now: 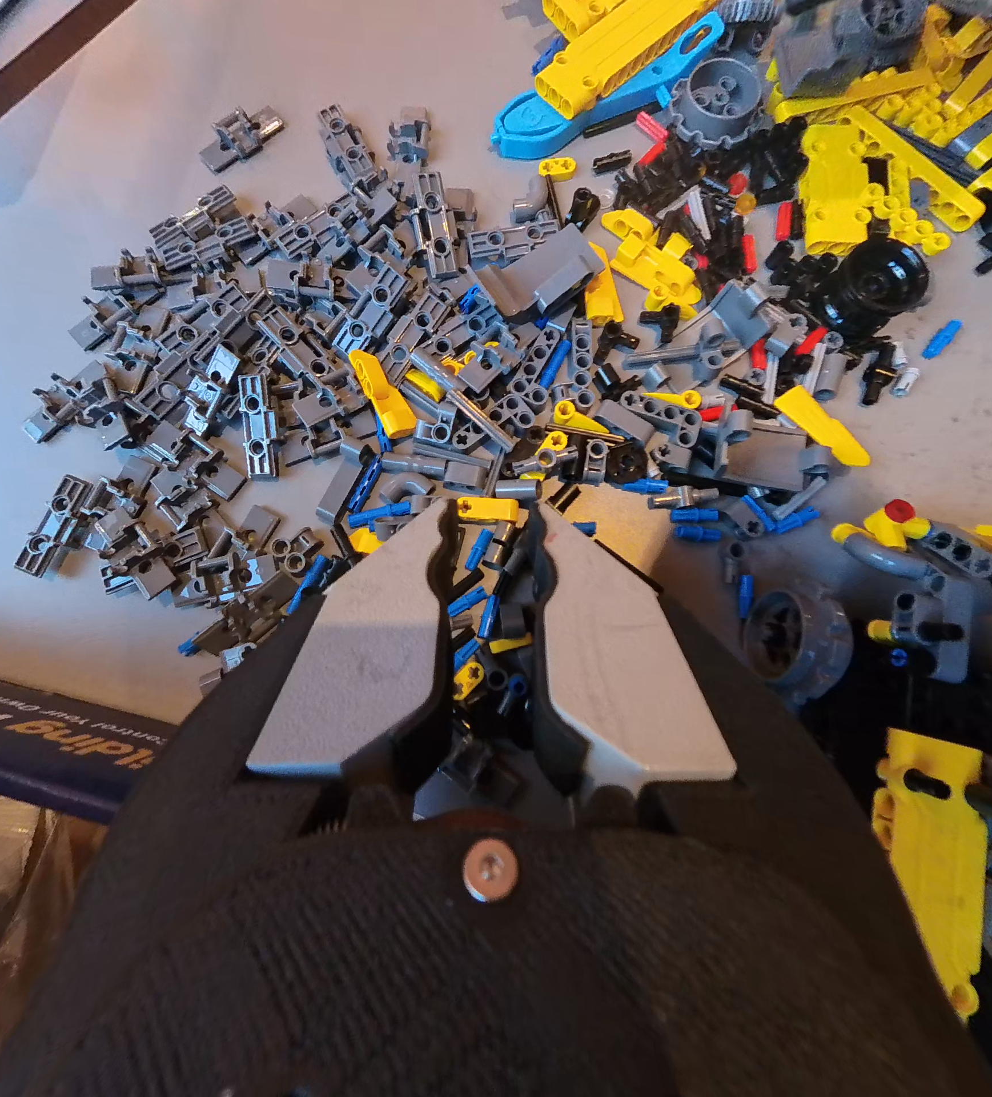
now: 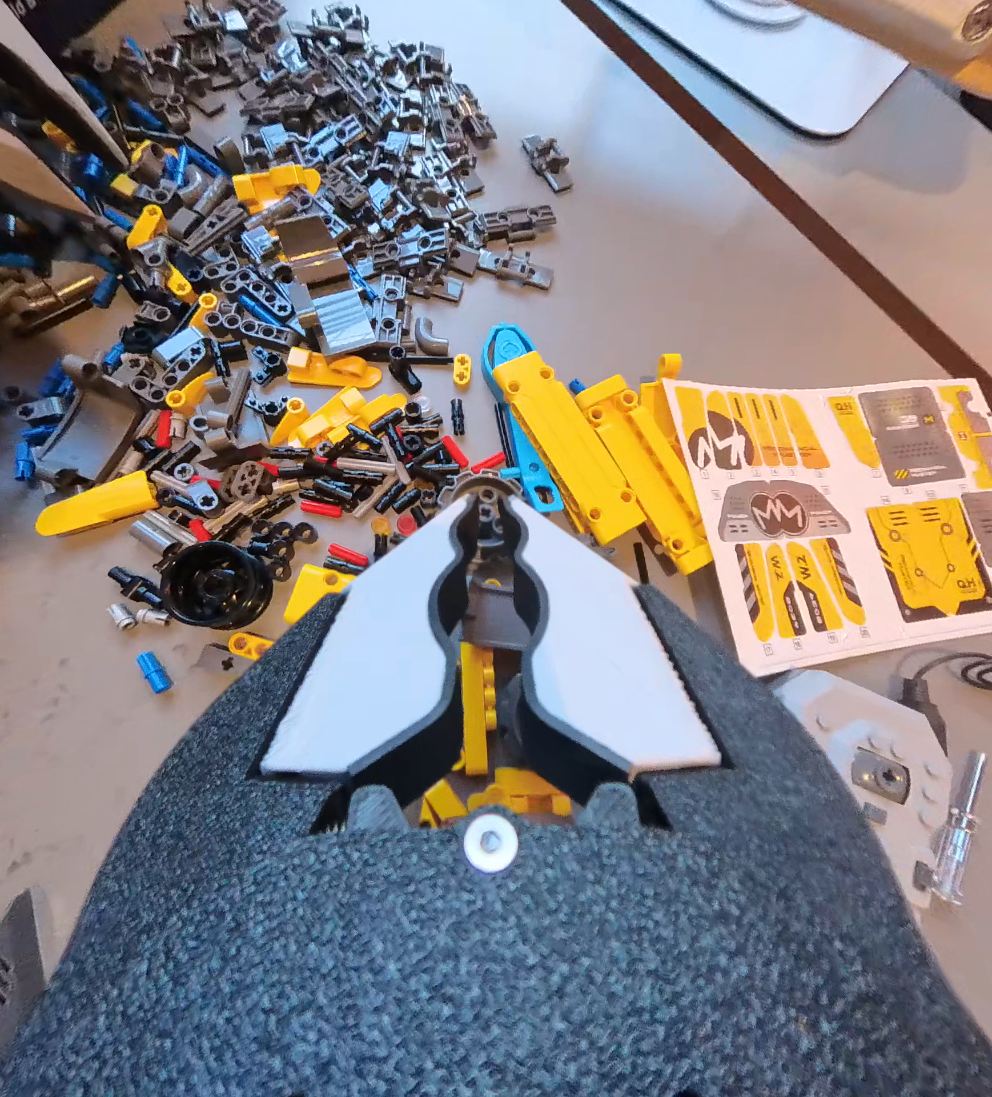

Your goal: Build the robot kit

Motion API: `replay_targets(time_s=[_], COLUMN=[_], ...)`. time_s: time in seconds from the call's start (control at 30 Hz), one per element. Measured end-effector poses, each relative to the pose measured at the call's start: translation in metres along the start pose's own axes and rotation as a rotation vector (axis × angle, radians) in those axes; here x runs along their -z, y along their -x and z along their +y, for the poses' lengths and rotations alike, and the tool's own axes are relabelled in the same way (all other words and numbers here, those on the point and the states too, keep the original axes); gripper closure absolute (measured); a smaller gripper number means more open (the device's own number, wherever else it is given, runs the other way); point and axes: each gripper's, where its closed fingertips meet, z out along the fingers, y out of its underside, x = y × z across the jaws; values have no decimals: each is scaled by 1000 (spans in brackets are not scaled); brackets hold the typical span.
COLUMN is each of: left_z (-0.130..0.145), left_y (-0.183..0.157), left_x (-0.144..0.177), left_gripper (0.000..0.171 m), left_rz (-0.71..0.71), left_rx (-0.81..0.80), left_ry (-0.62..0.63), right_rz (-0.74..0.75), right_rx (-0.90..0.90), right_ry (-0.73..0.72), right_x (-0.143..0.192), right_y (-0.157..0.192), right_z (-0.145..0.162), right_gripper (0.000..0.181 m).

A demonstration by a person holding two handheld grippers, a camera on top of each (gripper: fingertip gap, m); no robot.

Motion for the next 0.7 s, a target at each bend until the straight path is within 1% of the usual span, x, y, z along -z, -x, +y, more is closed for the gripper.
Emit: replay_targets(time_s=[0.23, 0.47, 0.63, 0.7], left_z=[2, 2, 2, 2], left_y=[0, 0, 0, 0], left_x=[-2, -2, -1, -1], left_gripper=[150, 150, 150, 150], left_rz=[1, 1, 1, 2], left_rx=[1, -3, -2, -3], left_ry=[8, 7, 5, 6], right_rz=[-3, 6, -25, -67], right_rx=[38, 37, 79, 99], right_ry=[69, 59, 31, 35], right_x=[-6, -5, -12, -17], right_y=[3, 1, 14, 25], right_z=[12, 11, 5, 5], right_gripper=[172, 172, 171, 170])
